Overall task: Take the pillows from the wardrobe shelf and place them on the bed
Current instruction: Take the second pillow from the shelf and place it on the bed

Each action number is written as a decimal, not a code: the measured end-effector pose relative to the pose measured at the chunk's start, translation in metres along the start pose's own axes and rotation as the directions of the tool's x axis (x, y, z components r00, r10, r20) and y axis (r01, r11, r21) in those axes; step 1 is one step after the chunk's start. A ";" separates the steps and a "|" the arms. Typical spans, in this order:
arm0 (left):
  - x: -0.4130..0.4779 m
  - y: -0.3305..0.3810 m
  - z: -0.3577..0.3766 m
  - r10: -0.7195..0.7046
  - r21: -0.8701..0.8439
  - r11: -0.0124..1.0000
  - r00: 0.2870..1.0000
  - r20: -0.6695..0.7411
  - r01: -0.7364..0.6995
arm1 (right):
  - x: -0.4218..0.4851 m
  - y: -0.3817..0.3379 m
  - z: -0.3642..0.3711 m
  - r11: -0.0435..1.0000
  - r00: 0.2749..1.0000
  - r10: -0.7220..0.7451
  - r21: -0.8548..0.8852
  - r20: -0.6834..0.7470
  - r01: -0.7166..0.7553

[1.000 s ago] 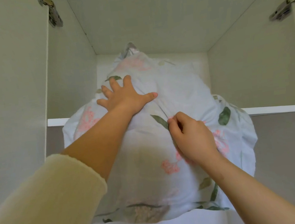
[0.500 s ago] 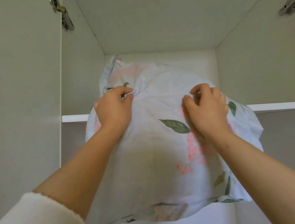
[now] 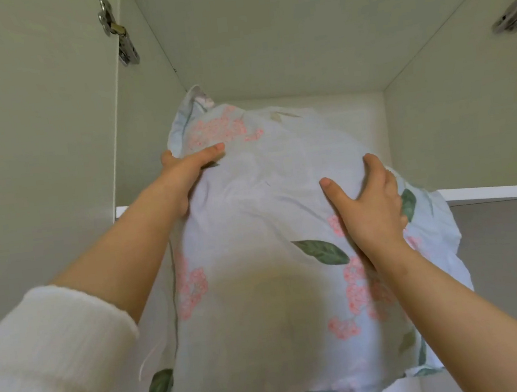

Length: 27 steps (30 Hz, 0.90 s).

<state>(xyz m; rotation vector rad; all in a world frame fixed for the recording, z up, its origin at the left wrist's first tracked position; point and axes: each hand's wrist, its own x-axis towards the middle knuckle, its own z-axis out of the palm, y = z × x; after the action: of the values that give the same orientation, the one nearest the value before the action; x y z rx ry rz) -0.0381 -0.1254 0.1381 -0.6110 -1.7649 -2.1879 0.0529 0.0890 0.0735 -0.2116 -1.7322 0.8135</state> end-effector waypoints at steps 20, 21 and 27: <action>-0.034 -0.009 0.029 -0.177 -0.119 0.971 0.960 0.214 0.206 | -0.019 -0.014 -0.030 0.980 0.989 -0.119 -0.151 0.082 0.131; -0.039 -0.015 0.034 -0.152 -0.143 0.973 0.968 0.199 0.182 | -0.021 -0.014 -0.035 0.978 0.988 -0.125 -0.159 0.094 0.138; -0.094 -0.043 0.051 -0.042 -0.203 0.976 0.983 0.180 0.078 | -0.036 -0.017 -0.057 0.957 0.954 -0.196 -0.170 0.227 0.237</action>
<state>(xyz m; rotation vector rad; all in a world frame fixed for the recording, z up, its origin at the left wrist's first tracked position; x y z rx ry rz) 0.0328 -0.0712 0.0654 -0.8315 -1.6649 -2.4501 0.1211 0.0807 0.0617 -0.0653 -1.9950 0.5175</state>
